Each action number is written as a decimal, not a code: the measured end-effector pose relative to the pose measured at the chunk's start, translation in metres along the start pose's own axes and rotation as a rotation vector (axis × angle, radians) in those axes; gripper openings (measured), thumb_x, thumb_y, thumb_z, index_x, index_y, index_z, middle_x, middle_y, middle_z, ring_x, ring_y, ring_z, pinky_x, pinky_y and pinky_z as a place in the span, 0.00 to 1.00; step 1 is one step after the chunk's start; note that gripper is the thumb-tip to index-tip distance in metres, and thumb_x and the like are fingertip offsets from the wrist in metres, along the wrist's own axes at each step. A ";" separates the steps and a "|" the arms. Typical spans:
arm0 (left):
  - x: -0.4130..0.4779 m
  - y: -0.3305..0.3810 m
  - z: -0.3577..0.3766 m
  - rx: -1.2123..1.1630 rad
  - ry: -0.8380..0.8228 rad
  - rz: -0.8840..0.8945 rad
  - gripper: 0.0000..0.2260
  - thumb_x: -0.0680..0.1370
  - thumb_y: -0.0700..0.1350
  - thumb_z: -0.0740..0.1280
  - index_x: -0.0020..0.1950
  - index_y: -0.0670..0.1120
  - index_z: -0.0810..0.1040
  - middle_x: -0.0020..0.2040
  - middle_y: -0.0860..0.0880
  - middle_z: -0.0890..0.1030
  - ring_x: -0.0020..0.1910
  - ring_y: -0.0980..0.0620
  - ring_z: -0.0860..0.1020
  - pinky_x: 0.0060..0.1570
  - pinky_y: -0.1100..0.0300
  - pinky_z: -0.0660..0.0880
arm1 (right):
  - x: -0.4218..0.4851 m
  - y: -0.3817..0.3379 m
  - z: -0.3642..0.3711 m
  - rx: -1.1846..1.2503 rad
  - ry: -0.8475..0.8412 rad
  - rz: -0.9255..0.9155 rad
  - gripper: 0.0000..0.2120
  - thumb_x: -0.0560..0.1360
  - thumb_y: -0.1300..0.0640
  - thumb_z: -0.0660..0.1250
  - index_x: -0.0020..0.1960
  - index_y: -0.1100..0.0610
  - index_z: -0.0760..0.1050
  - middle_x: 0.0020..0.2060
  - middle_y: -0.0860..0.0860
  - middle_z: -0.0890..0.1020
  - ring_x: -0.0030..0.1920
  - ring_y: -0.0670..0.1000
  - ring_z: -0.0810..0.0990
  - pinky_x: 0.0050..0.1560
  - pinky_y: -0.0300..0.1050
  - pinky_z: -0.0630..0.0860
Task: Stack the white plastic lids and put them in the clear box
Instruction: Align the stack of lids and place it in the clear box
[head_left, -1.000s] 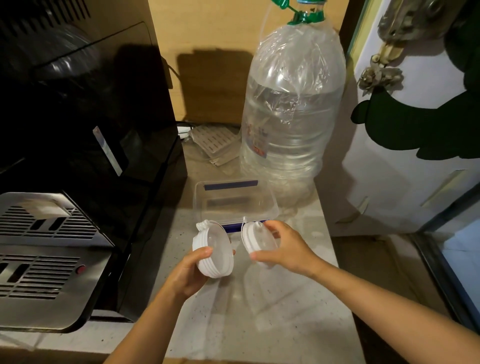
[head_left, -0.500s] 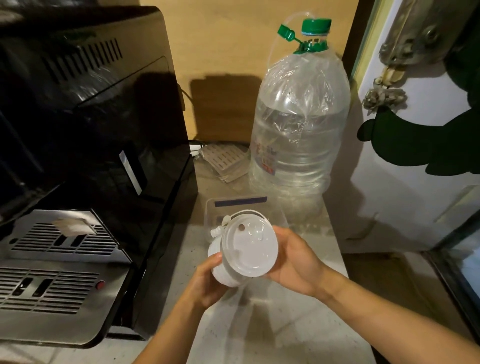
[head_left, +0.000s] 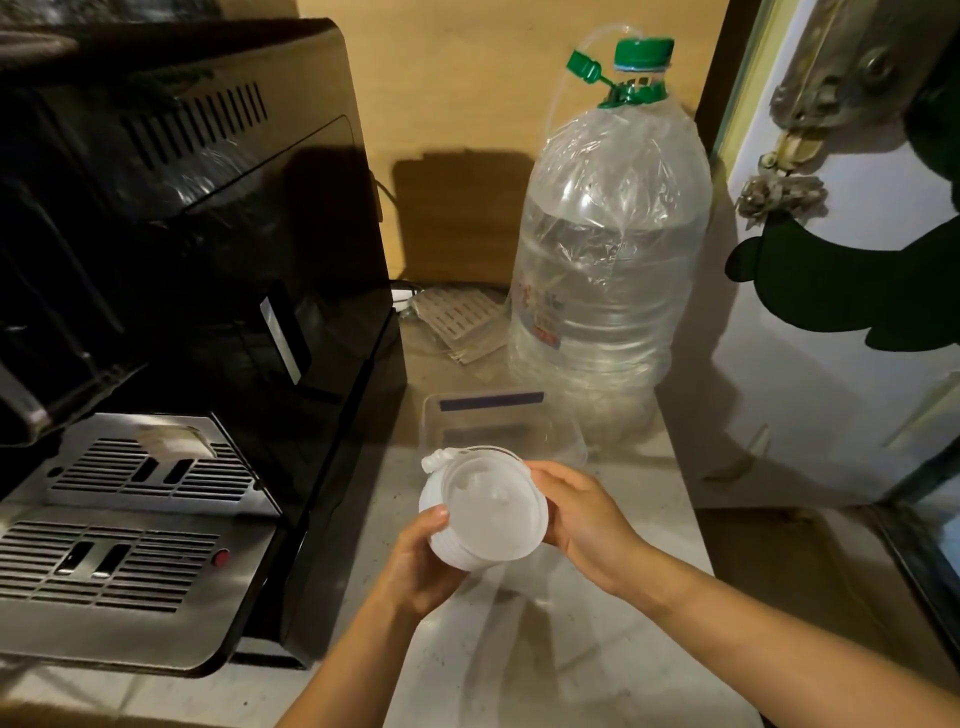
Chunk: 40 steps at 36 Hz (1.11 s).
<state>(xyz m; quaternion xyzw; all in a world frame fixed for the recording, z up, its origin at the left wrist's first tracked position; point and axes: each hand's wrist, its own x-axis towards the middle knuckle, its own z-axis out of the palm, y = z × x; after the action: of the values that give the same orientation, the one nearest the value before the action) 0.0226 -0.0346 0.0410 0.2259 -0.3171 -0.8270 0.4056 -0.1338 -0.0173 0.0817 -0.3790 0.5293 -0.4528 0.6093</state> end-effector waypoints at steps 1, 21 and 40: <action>0.000 -0.001 0.001 0.000 -0.004 -0.002 0.34 0.47 0.54 0.80 0.50 0.48 0.77 0.42 0.45 0.81 0.40 0.47 0.80 0.36 0.56 0.80 | 0.000 0.001 0.002 -0.050 0.031 -0.010 0.11 0.78 0.59 0.57 0.45 0.52 0.79 0.47 0.54 0.82 0.47 0.53 0.80 0.44 0.44 0.78; 0.001 -0.005 0.006 0.007 0.003 0.007 0.33 0.47 0.53 0.80 0.49 0.48 0.78 0.43 0.45 0.81 0.41 0.48 0.78 0.37 0.56 0.79 | 0.010 0.014 0.018 -0.413 0.323 -0.237 0.13 0.76 0.60 0.60 0.42 0.70 0.76 0.40 0.68 0.80 0.37 0.51 0.71 0.37 0.42 0.68; 0.010 -0.002 0.025 0.187 0.056 0.010 0.39 0.44 0.54 0.80 0.50 0.44 0.72 0.36 0.49 0.83 0.37 0.53 0.82 0.34 0.60 0.79 | 0.023 0.015 0.007 -0.763 0.055 -0.253 0.15 0.79 0.53 0.54 0.63 0.52 0.71 0.53 0.57 0.81 0.53 0.56 0.78 0.55 0.52 0.77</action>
<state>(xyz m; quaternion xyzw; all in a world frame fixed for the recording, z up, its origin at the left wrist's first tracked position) 0.0003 -0.0336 0.0559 0.2844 -0.3824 -0.7851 0.3956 -0.1238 -0.0344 0.0617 -0.6277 0.6248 -0.3052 0.3500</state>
